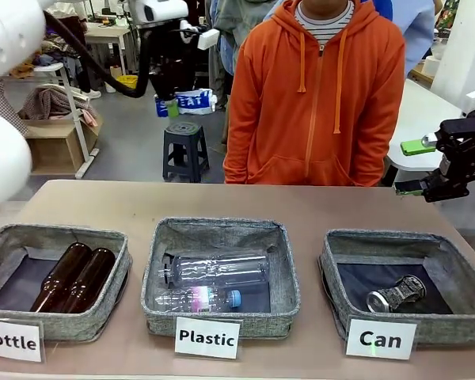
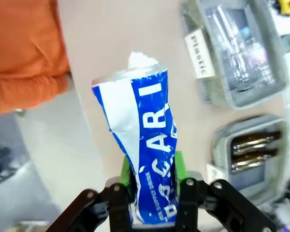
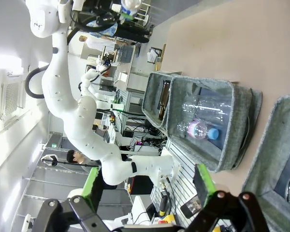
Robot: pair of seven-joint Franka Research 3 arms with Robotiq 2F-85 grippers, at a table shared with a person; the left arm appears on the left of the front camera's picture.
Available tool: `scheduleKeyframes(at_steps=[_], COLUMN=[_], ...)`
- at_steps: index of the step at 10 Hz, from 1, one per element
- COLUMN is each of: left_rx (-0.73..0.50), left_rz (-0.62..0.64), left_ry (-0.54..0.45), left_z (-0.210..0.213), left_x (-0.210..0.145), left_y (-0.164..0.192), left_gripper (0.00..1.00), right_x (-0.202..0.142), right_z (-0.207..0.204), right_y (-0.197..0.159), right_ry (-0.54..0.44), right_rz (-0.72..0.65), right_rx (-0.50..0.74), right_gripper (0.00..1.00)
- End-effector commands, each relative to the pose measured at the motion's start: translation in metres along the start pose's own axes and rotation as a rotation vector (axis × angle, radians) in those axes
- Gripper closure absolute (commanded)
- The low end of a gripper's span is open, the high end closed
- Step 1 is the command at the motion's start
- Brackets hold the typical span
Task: Sort the can waste into the basket.
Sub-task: Pick up the can waste from the table and place it in the right Fabric basket.
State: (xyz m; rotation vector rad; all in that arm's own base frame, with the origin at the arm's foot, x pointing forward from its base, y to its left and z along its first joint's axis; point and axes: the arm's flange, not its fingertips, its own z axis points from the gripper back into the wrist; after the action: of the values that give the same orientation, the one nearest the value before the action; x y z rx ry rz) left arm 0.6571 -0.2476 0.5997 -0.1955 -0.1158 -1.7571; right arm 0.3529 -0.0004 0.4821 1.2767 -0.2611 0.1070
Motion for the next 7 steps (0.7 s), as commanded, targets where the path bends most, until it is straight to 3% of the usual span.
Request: scheduleKeyframes(at_steps=[1,2,3,4,7], left_rx=[-0.158,-0.380,-0.641,-0.661,-0.300], left_rz=[0.063,0.068,0.180,0.162,0.151], left_ry=[-0.072,0.062,0.286,0.304,0.024], left_z=[-0.142,-0.173,-0.206,-0.212,-0.200], left_x=[-0.088,-0.091,-0.090,-0.088,-0.095], left_y=[-0.222,-0.222,-0.219,-0.228,-0.238], left_gripper=[1.00,1.00,1.00,1.00,1.00], right_x=[0.000,0.000,0.000,0.000,0.000], right_z=[-0.001,-0.001,-0.001,-0.001,-0.001], right_y=[0.002,0.002,0.002,0.002,0.002], right_ry=[-0.016,-0.016,-0.016,-0.016,-0.016], right_rz=[-0.003,-0.003,-0.003,-0.003,-0.003], right_rx=[0.022,0.022,0.022,0.022,0.022], right_gripper=[0.00,0.00,0.00,0.00,0.00])
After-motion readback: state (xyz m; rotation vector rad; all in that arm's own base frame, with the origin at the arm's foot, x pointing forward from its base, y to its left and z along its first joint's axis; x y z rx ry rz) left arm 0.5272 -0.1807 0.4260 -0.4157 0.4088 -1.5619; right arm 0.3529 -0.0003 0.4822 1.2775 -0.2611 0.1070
